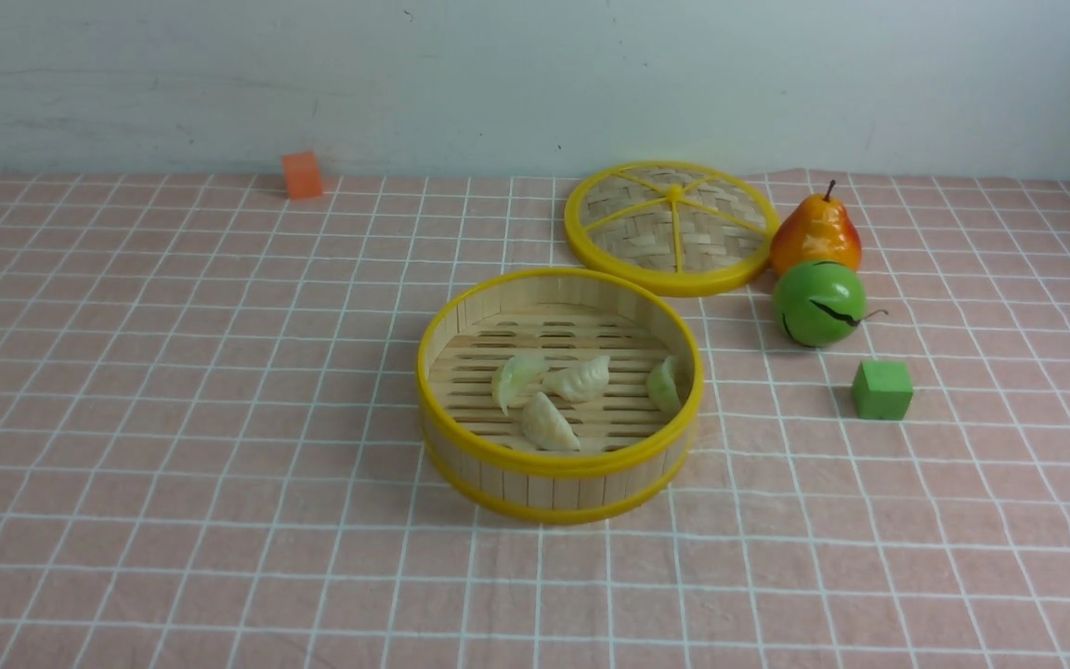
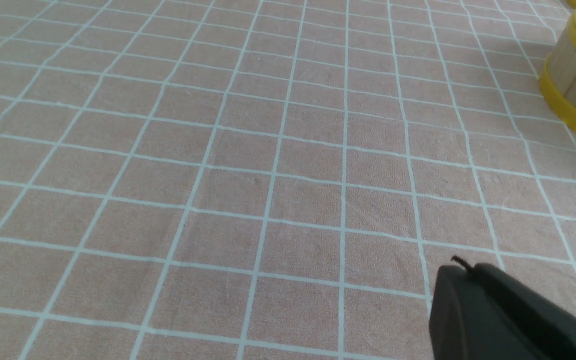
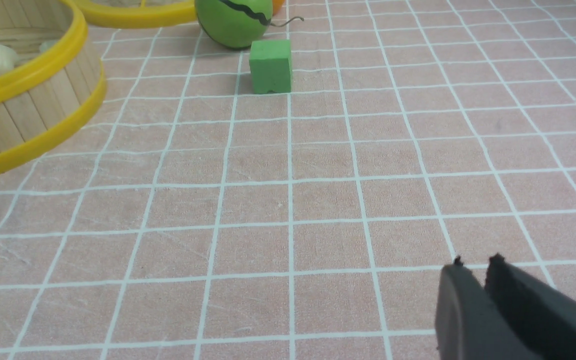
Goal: Put the dumplings into the steamer on the table with the pink tablecloth.
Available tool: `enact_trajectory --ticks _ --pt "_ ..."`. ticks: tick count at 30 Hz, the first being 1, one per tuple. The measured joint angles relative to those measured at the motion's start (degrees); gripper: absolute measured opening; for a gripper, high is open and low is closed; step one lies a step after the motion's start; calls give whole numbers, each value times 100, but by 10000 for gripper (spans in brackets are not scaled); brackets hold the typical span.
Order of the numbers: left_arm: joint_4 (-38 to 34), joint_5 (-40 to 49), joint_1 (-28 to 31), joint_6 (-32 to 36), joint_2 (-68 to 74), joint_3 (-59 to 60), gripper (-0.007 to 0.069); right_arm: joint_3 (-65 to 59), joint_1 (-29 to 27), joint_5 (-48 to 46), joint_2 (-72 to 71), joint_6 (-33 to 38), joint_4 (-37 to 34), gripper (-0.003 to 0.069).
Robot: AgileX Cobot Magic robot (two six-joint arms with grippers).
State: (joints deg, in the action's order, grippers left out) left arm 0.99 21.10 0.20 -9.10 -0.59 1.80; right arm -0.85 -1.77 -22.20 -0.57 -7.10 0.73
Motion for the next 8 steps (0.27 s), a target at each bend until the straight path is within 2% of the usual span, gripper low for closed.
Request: enact_trajectory --ticks 8 --pt "0 0 0 0 0 0 -2 0 0 0 0 0 0 85"
